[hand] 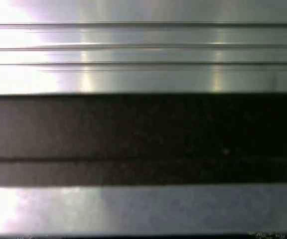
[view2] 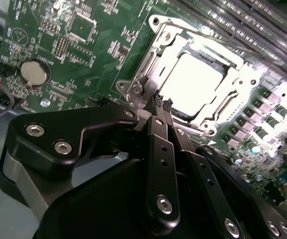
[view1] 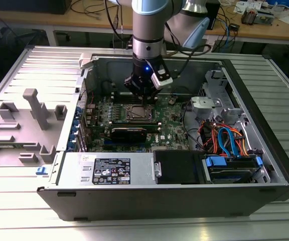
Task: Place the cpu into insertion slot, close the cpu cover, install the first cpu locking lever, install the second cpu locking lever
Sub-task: 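Install the second cpu locking lever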
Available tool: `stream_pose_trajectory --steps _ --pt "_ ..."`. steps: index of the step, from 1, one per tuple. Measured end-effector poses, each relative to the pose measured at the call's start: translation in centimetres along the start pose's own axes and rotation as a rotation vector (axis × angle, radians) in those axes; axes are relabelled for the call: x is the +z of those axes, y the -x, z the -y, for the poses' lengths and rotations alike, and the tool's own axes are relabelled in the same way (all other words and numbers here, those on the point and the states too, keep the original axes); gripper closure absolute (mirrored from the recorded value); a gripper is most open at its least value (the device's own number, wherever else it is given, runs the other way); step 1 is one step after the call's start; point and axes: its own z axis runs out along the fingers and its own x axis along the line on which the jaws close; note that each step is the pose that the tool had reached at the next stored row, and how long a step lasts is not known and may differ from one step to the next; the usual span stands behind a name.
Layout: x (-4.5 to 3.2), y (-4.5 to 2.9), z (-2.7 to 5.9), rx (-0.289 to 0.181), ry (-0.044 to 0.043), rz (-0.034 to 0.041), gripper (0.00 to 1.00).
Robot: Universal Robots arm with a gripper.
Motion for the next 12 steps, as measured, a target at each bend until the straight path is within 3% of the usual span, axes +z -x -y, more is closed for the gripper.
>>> stream_pose_trajectory --steps 3,9,12 --pt "-0.11 0.01 0.29 0.0 -0.0001 -0.0025 0.89" --pt "-1.32 0.08 0.45 0.0 0.0002 -0.0057 0.89" --pt "-1.34 0.08 0.5 0.0 0.0005 -0.0059 0.89"
